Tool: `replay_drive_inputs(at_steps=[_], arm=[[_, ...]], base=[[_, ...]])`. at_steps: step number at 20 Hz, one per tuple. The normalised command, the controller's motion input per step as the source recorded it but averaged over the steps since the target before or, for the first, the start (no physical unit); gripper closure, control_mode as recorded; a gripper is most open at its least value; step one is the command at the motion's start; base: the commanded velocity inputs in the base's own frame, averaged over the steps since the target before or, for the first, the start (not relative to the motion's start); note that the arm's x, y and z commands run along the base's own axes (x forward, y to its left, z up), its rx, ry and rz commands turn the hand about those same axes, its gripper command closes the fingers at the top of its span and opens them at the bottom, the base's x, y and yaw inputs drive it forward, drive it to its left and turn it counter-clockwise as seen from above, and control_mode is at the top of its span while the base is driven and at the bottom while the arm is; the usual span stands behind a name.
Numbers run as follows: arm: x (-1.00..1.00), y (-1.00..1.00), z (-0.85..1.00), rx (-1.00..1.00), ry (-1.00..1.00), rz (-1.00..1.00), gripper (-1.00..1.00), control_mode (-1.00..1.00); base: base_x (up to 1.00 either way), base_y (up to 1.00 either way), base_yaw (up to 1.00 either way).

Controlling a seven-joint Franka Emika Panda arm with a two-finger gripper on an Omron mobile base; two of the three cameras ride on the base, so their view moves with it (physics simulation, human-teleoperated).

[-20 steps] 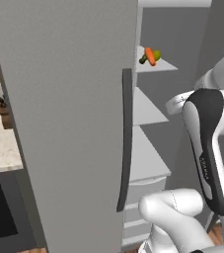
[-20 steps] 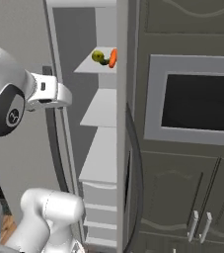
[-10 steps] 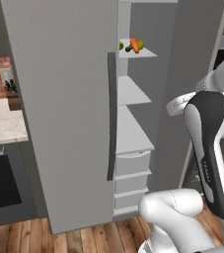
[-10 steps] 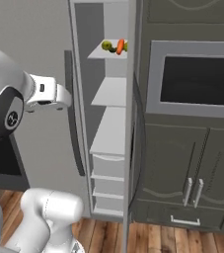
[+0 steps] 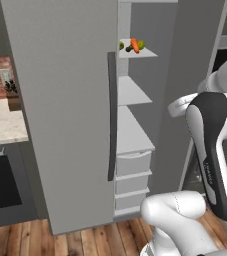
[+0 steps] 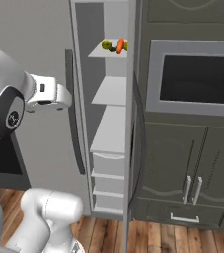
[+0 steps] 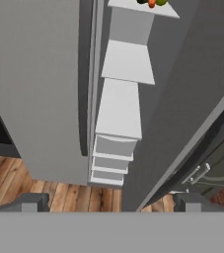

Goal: Take the carrot and pear from the second highest rack and move them to the highest rack where the squash and pear are located, to maximize freezer space. Close the freezer door after rearranging.

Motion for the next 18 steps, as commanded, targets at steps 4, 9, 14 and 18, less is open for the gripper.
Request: replay_drive_inputs(at_steps=[4,9,14,18], arm=[[0.0,0.0,0.0,0.0,0.0,0.0,-1.0,1.0],[0.0,0.0,0.0,0.0,0.0,0.0,-1.0,1.0],[0.0,0.0,0.0,0.0,0.0,0.0,-1.0,1.0],[0.0,0.0,0.0,0.0,0.0,0.0,-1.0,1.0]], base=[[-0.14,-0.18,-0.02],[-0.17,-0.36,-0.05],[-0.02,-0.31,-0.06],[-0.04,-0.28,-0.04]])
